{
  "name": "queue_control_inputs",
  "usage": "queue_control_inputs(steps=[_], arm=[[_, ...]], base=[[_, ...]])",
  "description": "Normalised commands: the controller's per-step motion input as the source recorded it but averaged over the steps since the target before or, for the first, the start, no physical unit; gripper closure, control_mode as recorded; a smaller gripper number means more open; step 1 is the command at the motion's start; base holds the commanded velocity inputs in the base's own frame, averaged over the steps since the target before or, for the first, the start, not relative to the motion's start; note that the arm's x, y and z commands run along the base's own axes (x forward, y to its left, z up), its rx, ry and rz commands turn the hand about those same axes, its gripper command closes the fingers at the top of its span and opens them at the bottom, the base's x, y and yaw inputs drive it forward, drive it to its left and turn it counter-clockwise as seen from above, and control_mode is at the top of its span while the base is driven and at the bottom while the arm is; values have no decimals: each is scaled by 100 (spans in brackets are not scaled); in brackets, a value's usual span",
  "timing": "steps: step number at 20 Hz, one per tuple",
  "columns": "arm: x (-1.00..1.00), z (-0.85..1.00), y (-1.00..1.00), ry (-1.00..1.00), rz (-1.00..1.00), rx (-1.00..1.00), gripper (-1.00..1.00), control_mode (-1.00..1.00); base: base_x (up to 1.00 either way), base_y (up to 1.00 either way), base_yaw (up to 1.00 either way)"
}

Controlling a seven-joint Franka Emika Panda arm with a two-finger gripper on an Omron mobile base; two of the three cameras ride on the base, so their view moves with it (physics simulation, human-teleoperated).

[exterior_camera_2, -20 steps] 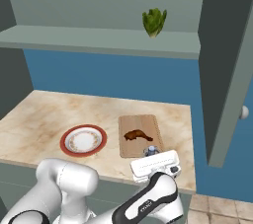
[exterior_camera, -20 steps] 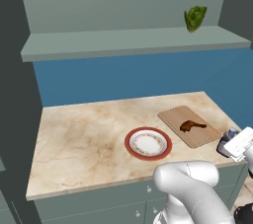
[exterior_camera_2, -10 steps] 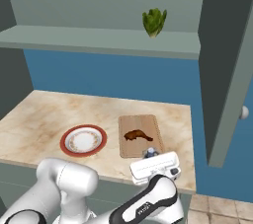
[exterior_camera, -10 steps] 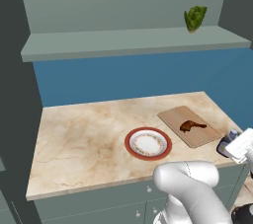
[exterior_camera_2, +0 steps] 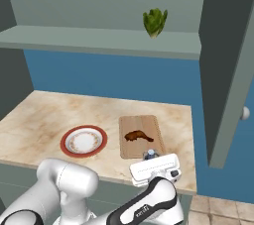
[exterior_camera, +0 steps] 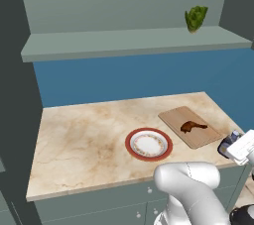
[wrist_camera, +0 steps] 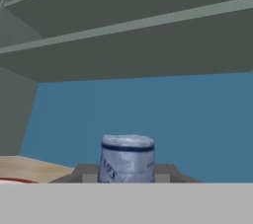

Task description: Pick the chicken drumstick from the plate and place it on the cutting board. Then pick the condiment bottle from the cabinet and place it next to the cutting board.

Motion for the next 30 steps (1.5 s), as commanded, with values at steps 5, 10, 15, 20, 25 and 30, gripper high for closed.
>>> queue_control_inputs(steps=[5, 10, 15, 20, 25, 30], arm=[[-1, -4, -1, 0, 0, 2, 100, -100], [-4, -6, 0, 0, 0, 0, 100, -100], [-2, -7, 0, 0, 0, 0, 100, -100], [0, -8, 0, 0, 0, 0, -100, -100], [0, -5, 0, 0, 0, 0, -100, -100], [0, -2, 0, 0, 0, 0, -100, -100]], base=[[0, 0, 0], [0, 0, 0], [0, 0, 0], [0, 0, 0], [0, 0, 0], [0, 0, 0]])
